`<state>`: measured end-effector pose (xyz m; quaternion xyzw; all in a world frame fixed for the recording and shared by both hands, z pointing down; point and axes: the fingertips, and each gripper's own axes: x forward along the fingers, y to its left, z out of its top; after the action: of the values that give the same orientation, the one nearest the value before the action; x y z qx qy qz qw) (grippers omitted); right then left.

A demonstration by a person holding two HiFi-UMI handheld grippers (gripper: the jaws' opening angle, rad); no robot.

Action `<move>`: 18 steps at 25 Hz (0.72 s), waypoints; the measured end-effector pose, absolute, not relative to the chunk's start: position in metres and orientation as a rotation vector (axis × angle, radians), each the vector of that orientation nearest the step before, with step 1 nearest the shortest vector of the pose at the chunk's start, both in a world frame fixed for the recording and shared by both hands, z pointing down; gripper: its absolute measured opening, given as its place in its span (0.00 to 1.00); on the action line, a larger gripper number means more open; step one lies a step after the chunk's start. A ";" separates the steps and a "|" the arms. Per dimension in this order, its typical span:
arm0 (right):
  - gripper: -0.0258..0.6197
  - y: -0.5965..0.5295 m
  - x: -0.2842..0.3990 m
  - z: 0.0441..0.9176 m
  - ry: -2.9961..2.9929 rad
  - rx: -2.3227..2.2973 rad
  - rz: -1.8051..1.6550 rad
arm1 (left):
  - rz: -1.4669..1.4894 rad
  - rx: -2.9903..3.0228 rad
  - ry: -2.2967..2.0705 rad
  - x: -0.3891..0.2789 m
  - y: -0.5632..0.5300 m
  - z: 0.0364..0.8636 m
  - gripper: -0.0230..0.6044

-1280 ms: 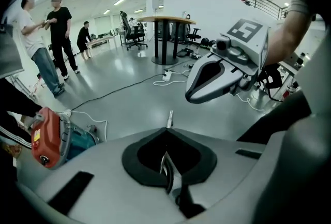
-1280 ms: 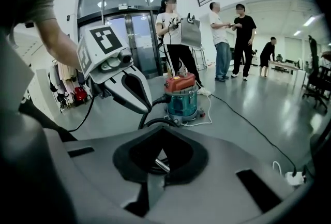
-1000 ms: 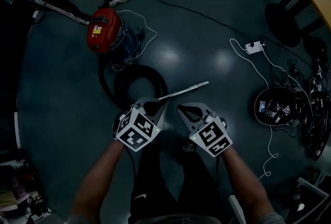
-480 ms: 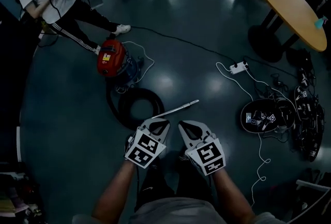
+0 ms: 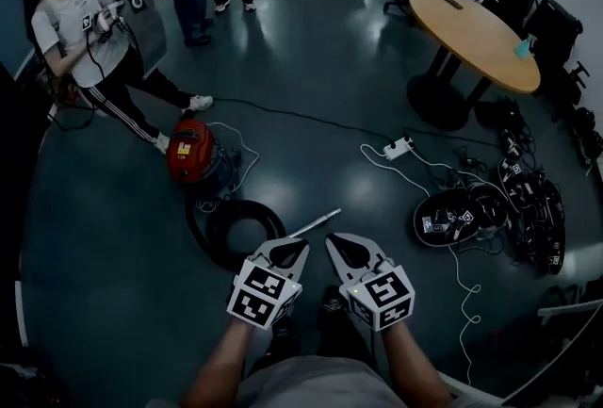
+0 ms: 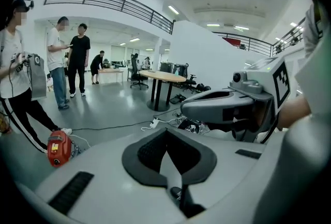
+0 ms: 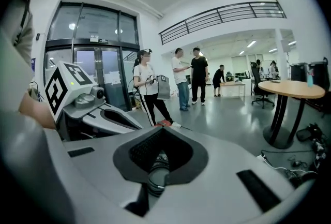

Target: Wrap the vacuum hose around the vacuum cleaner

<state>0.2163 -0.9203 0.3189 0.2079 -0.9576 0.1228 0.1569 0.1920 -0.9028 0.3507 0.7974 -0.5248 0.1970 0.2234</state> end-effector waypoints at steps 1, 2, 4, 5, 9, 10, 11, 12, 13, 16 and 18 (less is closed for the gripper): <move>0.05 -0.914 0.217 0.312 -2.747 0.624 0.346 | 0.535 2.222 -1.449 0.193 -0.897 0.342 0.05; 0.05 -0.909 0.218 0.305 -2.753 0.654 0.338 | 0.524 2.240 -1.450 0.193 -0.891 0.334 0.05; 0.05 -0.899 0.219 0.290 -2.768 0.719 0.321 | 0.497 2.276 -1.456 0.193 -0.881 0.318 0.05; 0.05 -0.896 0.219 0.283 -2.777 0.749 0.309 | 0.480 2.294 -1.460 0.192 -0.877 0.310 0.05; 0.05 -0.882 0.214 0.252 -2.823 0.813 0.239 | 0.416 2.360 -1.477 0.188 -0.864 0.280 0.05; 0.04 -0.878 0.212 0.245 -2.835 0.820 0.223 | 0.401 2.376 -1.482 0.188 -0.861 0.273 0.05; 0.04 -0.875 0.211 0.238 -2.846 0.829 0.208 | 0.387 2.392 -1.488 0.187 -0.858 0.267 0.05; 0.04 -0.872 0.209 0.231 -2.856 0.840 0.193 | 0.373 2.405 -1.494 0.186 -0.856 0.260 0.05; 0.04 -0.869 0.208 0.225 -2.864 0.852 0.178 | 0.359 2.416 -1.501 0.185 -0.854 0.254 0.05; 0.04 -0.860 0.203 0.211 -2.881 0.863 0.141 | 0.326 2.433 -1.519 0.180 -0.847 0.242 0.05; 0.04 -0.854 0.199 0.205 -2.893 0.860 0.124 | 0.312 2.438 -1.531 0.176 -0.843 0.237 0.05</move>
<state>0.1987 -0.8543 0.2047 0.2842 -0.9560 0.0408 0.0604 0.1756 -0.8433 0.2373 0.8357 -0.5246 0.1068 0.1227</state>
